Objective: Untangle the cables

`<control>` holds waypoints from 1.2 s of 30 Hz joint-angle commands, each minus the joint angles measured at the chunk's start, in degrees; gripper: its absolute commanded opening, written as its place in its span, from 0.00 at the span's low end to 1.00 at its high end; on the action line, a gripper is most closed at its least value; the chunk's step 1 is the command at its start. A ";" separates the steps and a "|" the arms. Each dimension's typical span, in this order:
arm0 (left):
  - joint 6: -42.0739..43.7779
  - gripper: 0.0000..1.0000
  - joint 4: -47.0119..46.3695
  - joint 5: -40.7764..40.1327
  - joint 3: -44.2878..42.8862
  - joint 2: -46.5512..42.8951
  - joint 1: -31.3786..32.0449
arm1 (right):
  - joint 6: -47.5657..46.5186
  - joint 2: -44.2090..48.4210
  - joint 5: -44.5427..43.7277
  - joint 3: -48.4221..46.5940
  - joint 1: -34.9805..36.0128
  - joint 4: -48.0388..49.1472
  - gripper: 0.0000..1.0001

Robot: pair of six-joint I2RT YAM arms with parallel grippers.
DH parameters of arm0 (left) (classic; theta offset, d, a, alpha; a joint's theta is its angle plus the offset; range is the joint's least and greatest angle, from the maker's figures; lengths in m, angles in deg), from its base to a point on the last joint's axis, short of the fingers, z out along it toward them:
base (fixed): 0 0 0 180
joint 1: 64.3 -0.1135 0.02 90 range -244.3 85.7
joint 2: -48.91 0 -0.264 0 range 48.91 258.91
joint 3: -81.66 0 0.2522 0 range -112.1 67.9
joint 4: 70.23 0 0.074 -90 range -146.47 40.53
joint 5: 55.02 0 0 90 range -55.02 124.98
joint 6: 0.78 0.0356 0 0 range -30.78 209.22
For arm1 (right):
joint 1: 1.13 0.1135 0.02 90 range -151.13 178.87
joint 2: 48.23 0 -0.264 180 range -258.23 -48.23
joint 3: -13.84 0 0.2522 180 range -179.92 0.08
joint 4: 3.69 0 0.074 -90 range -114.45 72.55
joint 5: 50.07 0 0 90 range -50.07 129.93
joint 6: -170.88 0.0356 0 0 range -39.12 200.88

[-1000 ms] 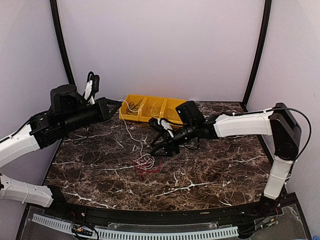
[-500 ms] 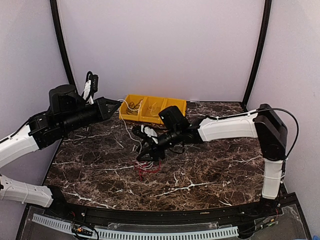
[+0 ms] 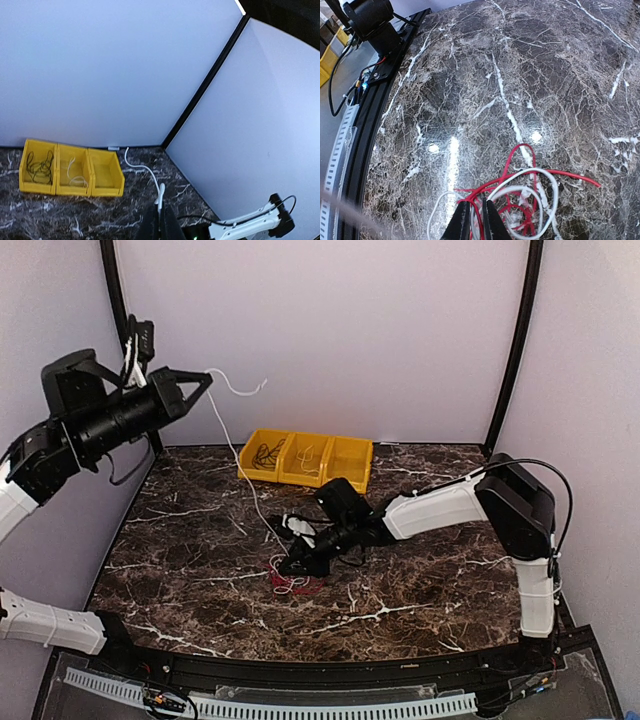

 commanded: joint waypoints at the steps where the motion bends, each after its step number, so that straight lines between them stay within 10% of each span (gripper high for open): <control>1: 6.15 0.00 4.17 -2.73 -15.88 0.99 0.21 | 0.35 -0.76 -0.28 1.82 0.40 2.06 0.09; 12: 8.44 0.00 4.39 -7.23 -15.96 0.37 0.22 | -1.20 -1.49 -2.29 2.07 0.41 -0.40 0.03; 22: 16.13 0.00 12.57 -9.80 -40.26 8.36 0.26 | -3.43 -2.16 -5.02 3.51 0.26 -2.49 0.24; 36: 11.00 0.00 6.29 -9.15 -17.02 3.03 0.24 | -8.71 6.92 -3.75 6.08 -4.62 -10.35 0.30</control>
